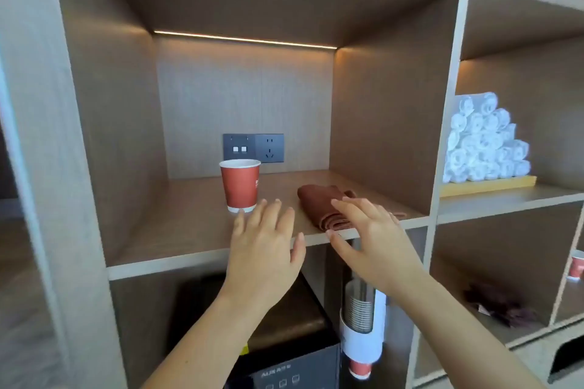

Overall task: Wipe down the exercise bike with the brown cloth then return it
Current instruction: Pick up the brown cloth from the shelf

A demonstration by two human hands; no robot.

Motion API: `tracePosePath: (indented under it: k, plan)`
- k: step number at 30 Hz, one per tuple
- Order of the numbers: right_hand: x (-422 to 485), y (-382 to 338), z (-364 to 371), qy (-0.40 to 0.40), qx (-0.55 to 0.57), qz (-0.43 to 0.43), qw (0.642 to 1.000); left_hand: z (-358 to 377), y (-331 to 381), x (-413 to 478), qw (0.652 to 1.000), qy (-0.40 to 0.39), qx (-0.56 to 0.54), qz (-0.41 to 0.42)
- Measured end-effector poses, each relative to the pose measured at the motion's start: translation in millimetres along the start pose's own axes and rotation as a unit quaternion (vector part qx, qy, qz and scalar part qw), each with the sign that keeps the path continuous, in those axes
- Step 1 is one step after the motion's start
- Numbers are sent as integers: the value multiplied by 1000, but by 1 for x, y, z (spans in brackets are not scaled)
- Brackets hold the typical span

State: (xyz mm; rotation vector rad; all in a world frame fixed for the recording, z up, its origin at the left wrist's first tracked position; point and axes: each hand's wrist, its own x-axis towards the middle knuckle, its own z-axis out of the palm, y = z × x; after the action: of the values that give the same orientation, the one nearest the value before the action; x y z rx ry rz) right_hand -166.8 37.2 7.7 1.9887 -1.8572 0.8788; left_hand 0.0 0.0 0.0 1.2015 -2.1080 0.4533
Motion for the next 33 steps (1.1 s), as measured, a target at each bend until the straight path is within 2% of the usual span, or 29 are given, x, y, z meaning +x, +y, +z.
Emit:
tracePosePath:
  k: [3, 10, 13, 16, 19, 28, 33]
  plan:
    - [28, -4, 14, 13, 21, 21, 999, 11, -21, 17, 1000, 8, -3, 16]
    - [69, -3, 27, -29, 10, 29, 999, 27, -38, 27, 998, 35, -16, 39]
    - [91, 1, 28, -89, 14, 53, 995, 31, -37, 26, 998, 46, -9, 39]
    - [111, 3, 31, -175, 16, 105, 979, 31, -36, 26, 999, 37, -3, 29]
    - [117, 9, 40, -236, -3, 119, 965, 29, -35, 27, 1000, 14, 3, 15]
    - [100, 17, 26, -283, 53, -11, 958, 28, -31, 27, 1000, 1, 4, -7]
    - [82, 24, 11, -280, 107, -93, 949, 26, -30, 27, 1000, -3, 4, -4]
